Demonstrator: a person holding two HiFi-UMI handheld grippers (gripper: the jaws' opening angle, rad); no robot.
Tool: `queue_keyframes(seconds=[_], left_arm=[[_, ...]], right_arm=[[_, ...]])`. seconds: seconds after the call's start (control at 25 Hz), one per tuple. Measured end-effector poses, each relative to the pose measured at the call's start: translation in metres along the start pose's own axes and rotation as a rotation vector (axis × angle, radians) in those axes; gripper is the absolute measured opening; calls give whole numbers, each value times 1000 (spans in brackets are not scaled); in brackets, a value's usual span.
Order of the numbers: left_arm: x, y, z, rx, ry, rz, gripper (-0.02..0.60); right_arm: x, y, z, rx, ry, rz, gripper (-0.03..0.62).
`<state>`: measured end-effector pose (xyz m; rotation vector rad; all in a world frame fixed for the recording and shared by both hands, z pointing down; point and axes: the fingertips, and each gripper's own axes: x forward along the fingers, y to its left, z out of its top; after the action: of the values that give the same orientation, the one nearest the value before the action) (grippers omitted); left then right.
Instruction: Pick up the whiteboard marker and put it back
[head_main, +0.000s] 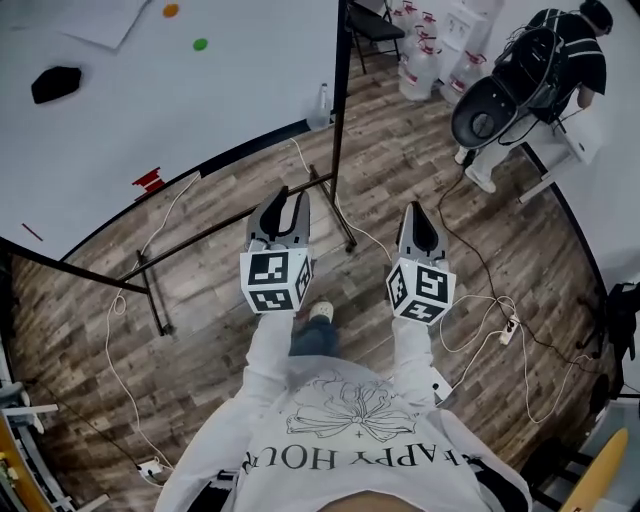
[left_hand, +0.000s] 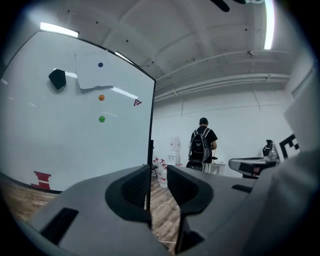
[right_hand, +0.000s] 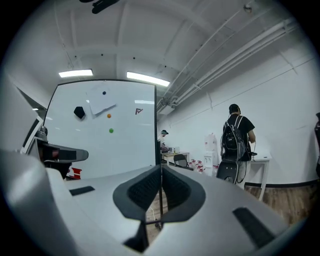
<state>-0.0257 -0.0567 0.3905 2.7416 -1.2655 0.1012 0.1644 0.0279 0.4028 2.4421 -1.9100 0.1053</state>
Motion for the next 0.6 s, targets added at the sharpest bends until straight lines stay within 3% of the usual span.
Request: queue_keyframes(seconds=[0.2,0.6], left_arm=[[61,23,20,18,-15,-15,86],[135,56,14,0,33,-26,86]], right_arm=[[63,-6,16,4,-22,-20,8],[138,-5,10,3,13,-20,8]])
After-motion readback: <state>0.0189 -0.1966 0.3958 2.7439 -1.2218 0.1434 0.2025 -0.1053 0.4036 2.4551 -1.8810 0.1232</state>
